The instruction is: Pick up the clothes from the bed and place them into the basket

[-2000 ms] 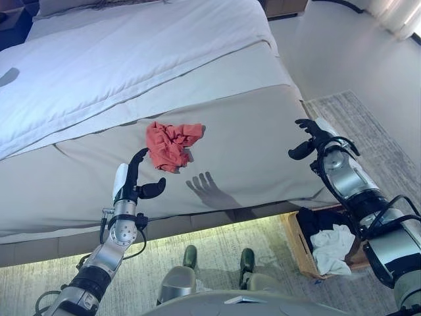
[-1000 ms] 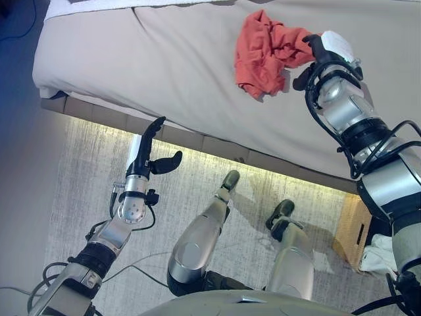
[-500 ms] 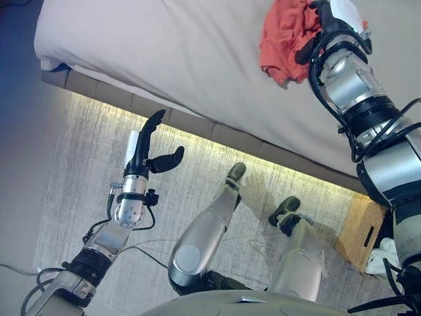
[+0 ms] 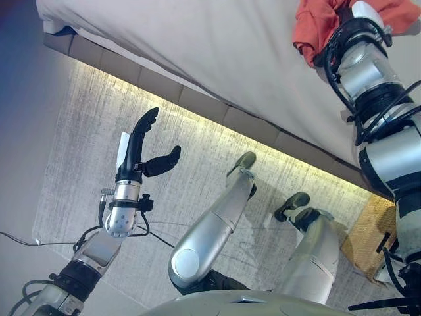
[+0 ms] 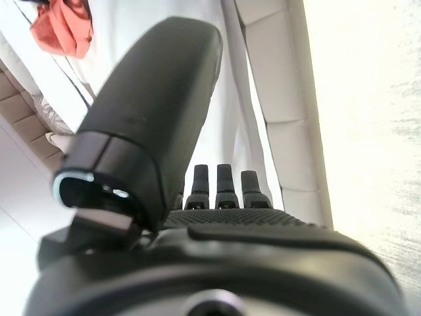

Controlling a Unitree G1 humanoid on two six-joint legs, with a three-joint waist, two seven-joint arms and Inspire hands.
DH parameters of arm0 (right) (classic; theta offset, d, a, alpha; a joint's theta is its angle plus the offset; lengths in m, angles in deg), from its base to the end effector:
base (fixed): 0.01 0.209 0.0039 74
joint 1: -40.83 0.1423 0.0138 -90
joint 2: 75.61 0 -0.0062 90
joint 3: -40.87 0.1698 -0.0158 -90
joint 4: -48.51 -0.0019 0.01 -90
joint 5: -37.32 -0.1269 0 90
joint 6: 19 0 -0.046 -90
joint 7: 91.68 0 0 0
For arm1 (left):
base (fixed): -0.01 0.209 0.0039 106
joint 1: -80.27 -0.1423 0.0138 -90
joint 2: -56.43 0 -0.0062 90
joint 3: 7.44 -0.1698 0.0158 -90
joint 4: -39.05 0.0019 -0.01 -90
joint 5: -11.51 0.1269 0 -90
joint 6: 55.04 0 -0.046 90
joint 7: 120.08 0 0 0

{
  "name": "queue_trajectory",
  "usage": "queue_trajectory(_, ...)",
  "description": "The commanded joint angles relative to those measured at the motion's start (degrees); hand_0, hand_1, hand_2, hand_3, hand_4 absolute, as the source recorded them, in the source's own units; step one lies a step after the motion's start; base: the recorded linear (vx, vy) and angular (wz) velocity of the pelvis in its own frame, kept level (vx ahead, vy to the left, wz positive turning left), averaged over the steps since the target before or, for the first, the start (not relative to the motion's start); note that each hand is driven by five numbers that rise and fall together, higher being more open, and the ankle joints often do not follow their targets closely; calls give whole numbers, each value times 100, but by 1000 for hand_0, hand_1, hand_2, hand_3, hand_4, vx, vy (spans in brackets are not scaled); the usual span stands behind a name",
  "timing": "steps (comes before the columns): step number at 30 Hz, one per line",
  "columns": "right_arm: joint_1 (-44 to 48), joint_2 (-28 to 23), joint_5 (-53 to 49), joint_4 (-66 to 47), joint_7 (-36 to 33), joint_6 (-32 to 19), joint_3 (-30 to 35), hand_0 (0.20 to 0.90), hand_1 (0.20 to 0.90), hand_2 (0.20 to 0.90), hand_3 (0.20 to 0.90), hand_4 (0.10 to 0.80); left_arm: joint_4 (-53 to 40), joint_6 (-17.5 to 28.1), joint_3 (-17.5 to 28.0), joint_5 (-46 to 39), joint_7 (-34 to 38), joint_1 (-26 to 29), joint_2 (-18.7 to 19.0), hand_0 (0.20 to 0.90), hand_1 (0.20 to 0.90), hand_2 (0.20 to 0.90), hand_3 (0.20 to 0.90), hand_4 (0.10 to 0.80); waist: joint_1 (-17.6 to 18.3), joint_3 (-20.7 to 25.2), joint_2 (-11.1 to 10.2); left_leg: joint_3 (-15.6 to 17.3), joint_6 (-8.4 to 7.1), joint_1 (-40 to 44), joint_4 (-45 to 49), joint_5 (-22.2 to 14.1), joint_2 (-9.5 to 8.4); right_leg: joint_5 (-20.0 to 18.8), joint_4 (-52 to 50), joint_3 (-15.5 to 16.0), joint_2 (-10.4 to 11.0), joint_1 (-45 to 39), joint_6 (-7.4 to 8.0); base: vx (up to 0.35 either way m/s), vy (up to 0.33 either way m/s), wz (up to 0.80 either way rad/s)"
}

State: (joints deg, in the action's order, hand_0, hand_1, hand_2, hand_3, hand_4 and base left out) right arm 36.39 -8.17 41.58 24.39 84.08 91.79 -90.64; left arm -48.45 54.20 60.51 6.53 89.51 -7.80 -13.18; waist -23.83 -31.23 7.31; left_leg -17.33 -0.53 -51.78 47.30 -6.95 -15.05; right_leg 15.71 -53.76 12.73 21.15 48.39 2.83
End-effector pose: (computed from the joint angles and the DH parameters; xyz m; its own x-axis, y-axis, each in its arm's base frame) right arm 0.3427 -0.2260 0.2965 0.9106 -0.3829 0.1553 0.3094 0.3827 -0.8705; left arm 0.1842 0.1922 0.0661 0.9550 0.0029 0.2965 -0.1257 0.9096 0.3959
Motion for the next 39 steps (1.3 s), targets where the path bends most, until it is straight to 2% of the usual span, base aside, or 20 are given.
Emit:
queue_trajectory(1,364,-163,-301,-159,139,-318,-436,462,462,462,389,289,-571,632,460,-62,283,-25,169,900,900,900,900,800,-239,144,225,415,546,24,297,-496,9,163,-643,-29,-440,-61,-253,-39,-30,-2)
queue_trajectory(2,372,-165,-333,-152,162,-356,-416,300,300,300,200,100,-572,633,493,-90,259,-34,180,900,900,900,900,800,-243,144,223,410,544,15,335,-510,4,184,-672,-32,-451,-50,-263,-32,-38,-2)
queue_trajectory(11,402,-275,-527,-78,-211,-621,-259,300,300,300,200,100,-606,714,546,-62,121,-21,274,900,900,900,900,800,-181,144,158,441,529,208,349,-549,91,234,-662,-27,-496,-236,-297,-34,-58,-3)
queue_trajectory(18,371,-298,-606,-152,-347,-790,-226,300,300,300,200,100,-463,767,506,70,255,159,306,900,900,900,900,800,-51,144,41,485,499,839,-87,-508,243,125,-208,19,-542,-846,-271,-27,-26,-5)
queue_trajectory(23,304,-354,-765,-213,-374,-831,-155,300,300,300,200,100,-349,645,501,120,264,372,299,900,900,900,900,800,85,144,-86,569,486,1406,-499,-479,363,-38,276,-9,-592,-1423,-210,-30,-27,-14)
queue_trajectory(30,16,-620,-1226,-454,-426,-1063,133,300,300,300,200,100,-188,484,537,166,145,668,338,900,900,900,900,800,341,148,-353,718,432,2437,-1294,-355,622,-433,1308,-108,-670,-2446,-91,-26,-47,-17)
queue_trajectory(31,-211,-694,-1385,-636,-429,-1138,258,300,300,300,200,100,-128,432,551,185,107,700,342,900,900,900,900,800,429,264,-457,773,419,2660,-1513,-328,702,-564,1680,-136,-719,-2690,-49,-76,-76,-25)
queue_trajectory(32,-385,-744,-1478,-781,-417,-1169,334,300,300,300,200,100,-98,390,550,204,80,725,356,900,900,900,900,800,485,350,-514,816,419,2738,-1706,-150,750,-773,1982,-100,-734,-2808,-74,-58,-65,-32)
queue_trajectory(37,-1367,-971,-1990,-1606,-328,-1353,885,300,300,300,200,100,54,-52,526,217,4,807,401,900,900,900,900,800,879,729,-738,1045,375,3403,-2307,-51,1029,-1076,2868,-271,-850,-3444,-10,0,-16,-34)
queue_trajectory(39,-1809,-1081,-2157,-1898,-303,-1436,1135,300,300,300,200,100,180,-99,529,193,-40,805,399,900,900,900,900,800,1028,857,-815,1144,353,3638,-2473,-54,1126,-1173,3156,-357,-896,-3662,29,49,-23,-32)
